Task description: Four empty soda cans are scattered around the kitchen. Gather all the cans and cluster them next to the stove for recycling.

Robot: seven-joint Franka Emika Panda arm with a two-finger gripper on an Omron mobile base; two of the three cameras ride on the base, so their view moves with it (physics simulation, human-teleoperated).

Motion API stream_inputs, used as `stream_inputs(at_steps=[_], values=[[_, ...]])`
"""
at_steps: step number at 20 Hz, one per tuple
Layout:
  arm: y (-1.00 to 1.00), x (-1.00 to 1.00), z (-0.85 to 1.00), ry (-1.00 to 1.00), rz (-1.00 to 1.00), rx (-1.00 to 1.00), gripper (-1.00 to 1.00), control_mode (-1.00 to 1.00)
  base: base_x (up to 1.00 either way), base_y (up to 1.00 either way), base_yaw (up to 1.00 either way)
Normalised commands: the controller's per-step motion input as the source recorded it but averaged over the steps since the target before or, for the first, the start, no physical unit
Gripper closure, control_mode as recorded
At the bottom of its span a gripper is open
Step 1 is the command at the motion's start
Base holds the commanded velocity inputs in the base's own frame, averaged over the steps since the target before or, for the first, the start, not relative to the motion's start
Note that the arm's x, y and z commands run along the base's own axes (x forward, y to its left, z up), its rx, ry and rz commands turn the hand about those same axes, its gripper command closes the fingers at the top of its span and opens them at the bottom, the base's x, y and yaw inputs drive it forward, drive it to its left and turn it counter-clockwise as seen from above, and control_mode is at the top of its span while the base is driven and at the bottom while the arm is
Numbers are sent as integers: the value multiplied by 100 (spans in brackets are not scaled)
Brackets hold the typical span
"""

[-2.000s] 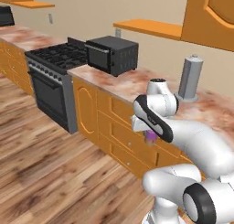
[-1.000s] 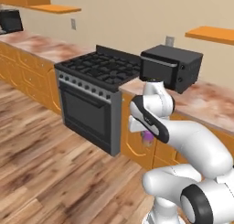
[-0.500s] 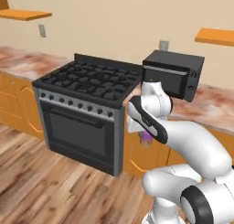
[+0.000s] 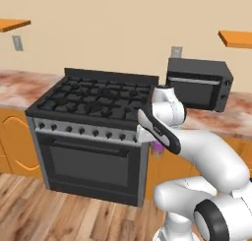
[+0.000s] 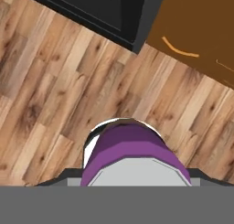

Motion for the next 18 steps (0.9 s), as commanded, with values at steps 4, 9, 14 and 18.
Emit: stream_inputs(at_steps=[4,9,14,18], values=[[0,0,0,0,0,0,100,100,48,100,-44],[0,0,0,0,0,0,100,100,35,94,-66],[0,0,0,0,0,0,100,100,15,91,-69],[0,0,0,0,0,0,100,100,0,100,-22]])
